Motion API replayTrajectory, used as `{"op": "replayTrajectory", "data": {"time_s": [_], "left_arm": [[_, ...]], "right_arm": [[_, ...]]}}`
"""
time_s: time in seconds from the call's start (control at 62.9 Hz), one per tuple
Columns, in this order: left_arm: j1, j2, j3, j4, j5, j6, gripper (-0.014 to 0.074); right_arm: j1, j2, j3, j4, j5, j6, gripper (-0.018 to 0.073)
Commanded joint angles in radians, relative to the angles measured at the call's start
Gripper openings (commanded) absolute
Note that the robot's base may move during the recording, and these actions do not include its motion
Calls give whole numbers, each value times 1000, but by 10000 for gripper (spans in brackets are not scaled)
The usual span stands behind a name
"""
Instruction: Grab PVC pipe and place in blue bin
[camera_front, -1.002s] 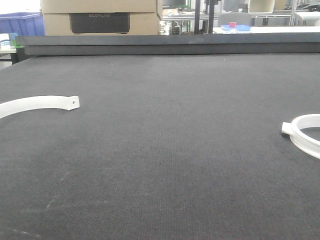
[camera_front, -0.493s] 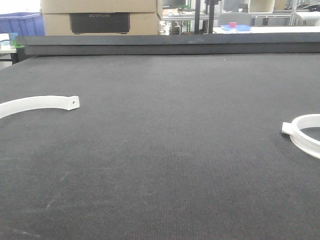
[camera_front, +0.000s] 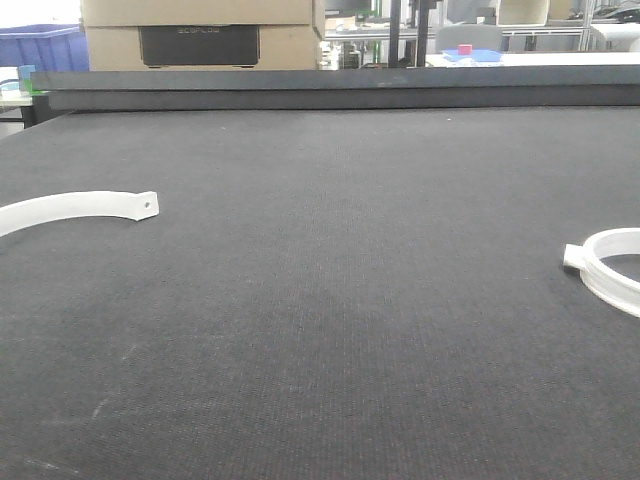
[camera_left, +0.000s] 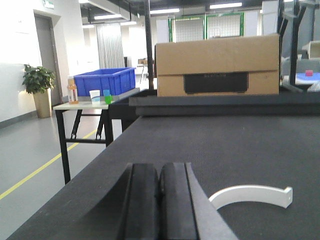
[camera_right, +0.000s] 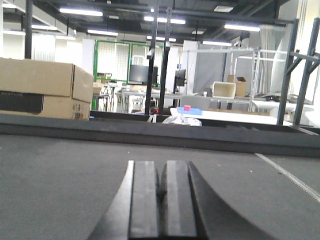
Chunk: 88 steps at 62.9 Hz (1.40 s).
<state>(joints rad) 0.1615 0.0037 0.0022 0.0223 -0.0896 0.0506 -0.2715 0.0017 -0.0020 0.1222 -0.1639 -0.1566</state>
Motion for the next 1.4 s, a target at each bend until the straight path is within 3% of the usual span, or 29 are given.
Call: {"op": "replayTrajectory", "data": {"time_s": [0.0, 0.207, 0.366, 0.461, 0.668, 0.938, 1.161, 1.384], "left_arm": [[3, -4, -2, -67, -34, -6, -111], [3, -4, -122, -98, 105, -6, -111], [3, -4, -262, -34, 180, -6, -111], [3, 39, -330, -34, 188, -6, -111], [3, 173, -471, 39, 189, -6, -111], [3, 407, -619, 41, 331, -6, -111], [3, 573, -678, 41, 317, -6, -111], [3, 728, -719, 41, 256, -6, -111]], "right_arm": [[2, -2, -10, -6, -15, 3, -163], [2, -2, -124, -6, 132, 3, -163], [2, -2, -221, -6, 254, 3, -163], [2, -2, -276, -6, 320, 3, -163], [2, 20, -425, -6, 577, 3, -163], [2, 184, -616, 32, 680, 10, -163], [2, 376, -721, 43, 765, 10, -163], [2, 578, -726, 110, 755, 10, -163]]}}
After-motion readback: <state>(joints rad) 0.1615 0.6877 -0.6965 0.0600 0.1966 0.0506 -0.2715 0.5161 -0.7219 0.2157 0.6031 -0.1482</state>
